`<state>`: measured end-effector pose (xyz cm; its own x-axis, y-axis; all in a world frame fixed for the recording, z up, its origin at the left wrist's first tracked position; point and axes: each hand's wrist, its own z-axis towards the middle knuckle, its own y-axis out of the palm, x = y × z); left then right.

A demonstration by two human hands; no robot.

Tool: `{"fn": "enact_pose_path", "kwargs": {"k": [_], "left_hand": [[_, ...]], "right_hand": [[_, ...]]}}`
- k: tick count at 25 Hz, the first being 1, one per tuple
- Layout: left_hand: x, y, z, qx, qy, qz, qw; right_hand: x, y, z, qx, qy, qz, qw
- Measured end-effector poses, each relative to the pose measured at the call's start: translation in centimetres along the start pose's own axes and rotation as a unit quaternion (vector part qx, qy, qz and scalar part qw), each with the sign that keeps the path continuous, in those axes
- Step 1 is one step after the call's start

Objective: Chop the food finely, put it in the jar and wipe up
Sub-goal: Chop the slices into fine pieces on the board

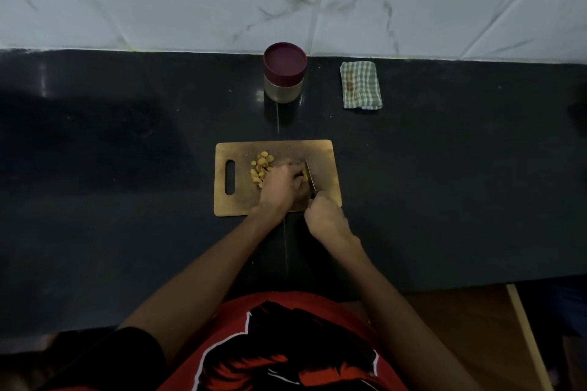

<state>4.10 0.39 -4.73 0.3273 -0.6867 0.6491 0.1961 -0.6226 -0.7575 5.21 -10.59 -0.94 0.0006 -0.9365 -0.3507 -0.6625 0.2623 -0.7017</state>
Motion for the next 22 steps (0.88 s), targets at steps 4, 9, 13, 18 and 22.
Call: {"fn": "enact_pose_path", "kwargs": {"k": [4,9,13,18,22], "left_hand": [[0.0,0.0,-0.1,0.001,0.001,-0.001,1.0],[0.1,-0.3,-0.1,-0.018,-0.012,0.005,1.0],[0.1,-0.5,-0.1,-0.02,-0.013,0.004,1.0],[0.1,-0.6,-0.3,-0.017,-0.007,-0.007,1.0],[0.2,-0.5,-0.3,-0.007,-0.01,-0.013,1.0]], "right_hand": [[0.0,1.3,-0.9,0.024,-0.021,-0.029,0.999],[-0.2,1.1,-1.0,0.018,-0.011,-0.028,0.999],[1.1,1.6,-1.5,0.017,-0.019,-0.04,0.999],[1.9,2.0,-1.5,0.047,-0.039,-0.032,0.998],[2.0,1.8,-1.2,0.052,-0.042,-0.024,0.997]]}}
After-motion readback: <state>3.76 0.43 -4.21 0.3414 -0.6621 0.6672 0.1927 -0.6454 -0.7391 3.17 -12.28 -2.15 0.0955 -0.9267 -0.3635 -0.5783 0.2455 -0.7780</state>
